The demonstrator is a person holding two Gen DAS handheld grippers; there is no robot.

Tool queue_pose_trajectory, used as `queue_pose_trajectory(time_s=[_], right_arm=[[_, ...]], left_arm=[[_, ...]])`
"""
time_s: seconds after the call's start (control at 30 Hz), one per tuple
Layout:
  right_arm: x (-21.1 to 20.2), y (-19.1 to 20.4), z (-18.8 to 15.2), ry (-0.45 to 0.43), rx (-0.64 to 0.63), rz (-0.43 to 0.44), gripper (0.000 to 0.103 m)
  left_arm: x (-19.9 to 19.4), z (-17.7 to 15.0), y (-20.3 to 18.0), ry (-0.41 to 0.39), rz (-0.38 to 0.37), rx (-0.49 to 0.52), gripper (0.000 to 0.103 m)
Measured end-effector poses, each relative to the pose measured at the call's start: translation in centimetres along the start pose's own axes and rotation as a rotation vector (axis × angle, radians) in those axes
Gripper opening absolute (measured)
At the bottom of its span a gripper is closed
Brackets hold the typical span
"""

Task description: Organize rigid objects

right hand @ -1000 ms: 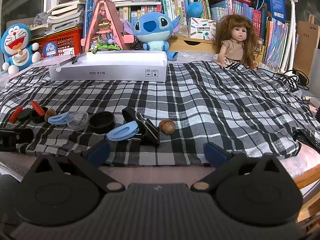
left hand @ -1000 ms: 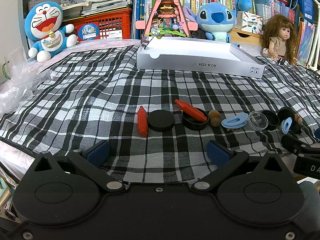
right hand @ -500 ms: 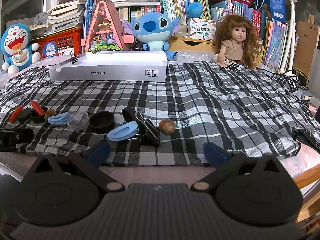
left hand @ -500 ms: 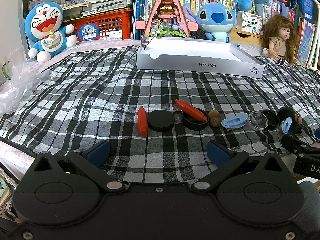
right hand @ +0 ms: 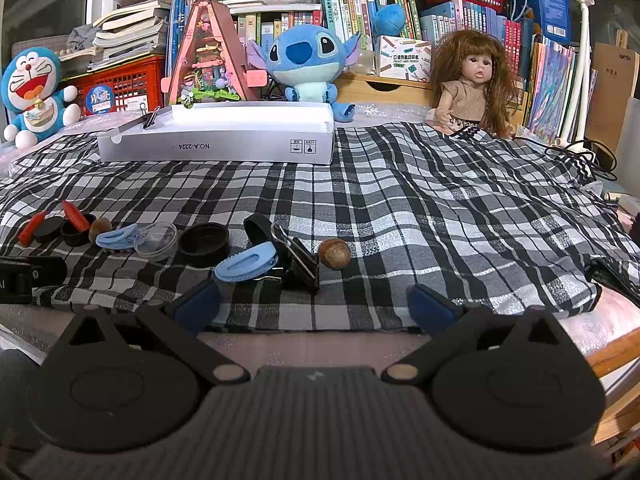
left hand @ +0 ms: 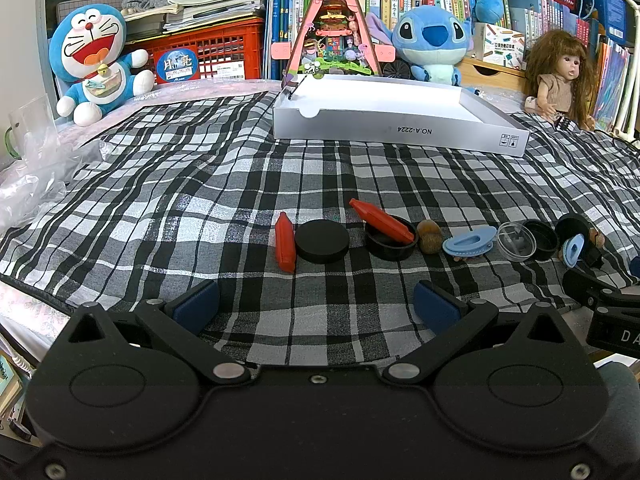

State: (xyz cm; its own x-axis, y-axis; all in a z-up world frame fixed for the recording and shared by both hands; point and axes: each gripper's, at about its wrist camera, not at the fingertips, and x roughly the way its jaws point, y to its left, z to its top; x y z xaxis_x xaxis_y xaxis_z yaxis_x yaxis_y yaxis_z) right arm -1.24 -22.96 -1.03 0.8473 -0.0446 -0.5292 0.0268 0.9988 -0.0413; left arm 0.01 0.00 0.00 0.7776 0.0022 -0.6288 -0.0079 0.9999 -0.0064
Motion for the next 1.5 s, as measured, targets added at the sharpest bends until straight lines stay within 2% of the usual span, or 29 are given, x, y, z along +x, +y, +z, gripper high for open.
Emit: queue_pose_trajectory(time_s=[0.27, 0.9, 1.37, 1.5], right_arm=[[0.00, 0.04, 0.02, 0.000, -0.002, -0.001, 0.103], [-0.06, 0.04, -0.22, -0.019, -0.008, 0.002, 0.103], [0.50, -0.55, 0.44, 0.029, -0.012, 0.042, 0.103], [0.38, -0.50, 0.56, 0.029, -0.022, 0.054, 0.103]], left_arm=[[-0.07, -0.19, -0.11, -0.012, 0.017, 0.004, 0.103], [-0.28, 0.25, 0.51, 0.009, 0.001, 0.016, 0.103], [0.03, 0.34, 0.45, -0.002, 0.003, 0.012, 0.103], [-0.12, 0.30, 0.78, -0.020, -0.006, 0.009, 0.098]])
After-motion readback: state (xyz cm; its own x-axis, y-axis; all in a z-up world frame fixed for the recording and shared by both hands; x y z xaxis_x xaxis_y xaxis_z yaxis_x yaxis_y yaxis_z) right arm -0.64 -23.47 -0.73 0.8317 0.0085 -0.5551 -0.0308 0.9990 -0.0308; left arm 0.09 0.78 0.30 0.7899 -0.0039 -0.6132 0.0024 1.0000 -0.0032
